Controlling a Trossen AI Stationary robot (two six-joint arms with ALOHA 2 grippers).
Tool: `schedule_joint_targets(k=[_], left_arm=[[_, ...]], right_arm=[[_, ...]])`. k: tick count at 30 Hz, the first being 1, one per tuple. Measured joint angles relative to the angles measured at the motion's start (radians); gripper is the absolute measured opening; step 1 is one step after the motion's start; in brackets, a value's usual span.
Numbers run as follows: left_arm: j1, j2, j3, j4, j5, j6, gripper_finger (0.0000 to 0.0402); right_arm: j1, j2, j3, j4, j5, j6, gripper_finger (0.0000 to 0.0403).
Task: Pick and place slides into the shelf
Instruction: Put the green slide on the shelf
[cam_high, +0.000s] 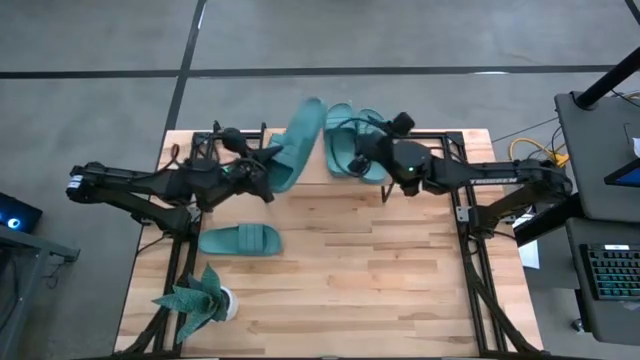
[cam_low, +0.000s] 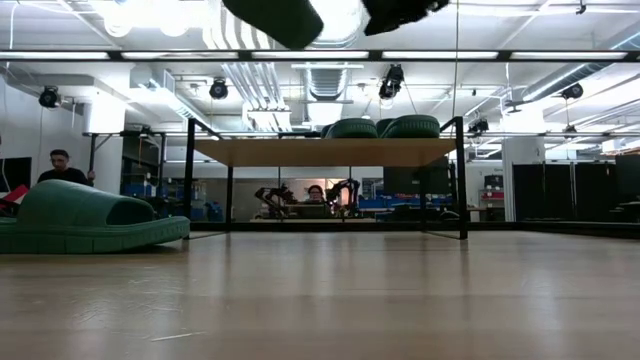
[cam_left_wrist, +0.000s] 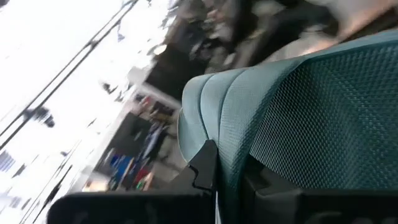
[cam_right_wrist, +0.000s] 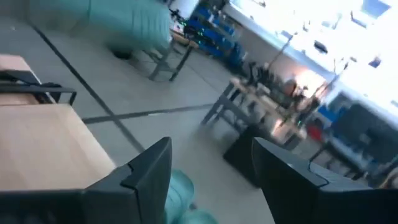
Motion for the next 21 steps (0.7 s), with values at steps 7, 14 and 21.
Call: schedule_joint_targets(k=[7, 14, 21], left_arm=[[-0.001, 0.013, 0.000, 0.038, -0.193, 0.001, 0.0000], [0.001, 0.122, 0.002, 0.062, -0.277, -0.016, 0.0000], [0.014, 0.220, -0.008, 0.057, -0.364, 0.003, 0.0000]], right_arm=[[0.000, -0.112, -0.132, -0.036, -0.154, 0.161, 0.0202], [0.005, -0.165, -0.361, 0.105, -0.182, 0.317, 0.0191], [0.012, -0.166, -0.587, 0.550, -0.328, 0.262, 0.0187]])
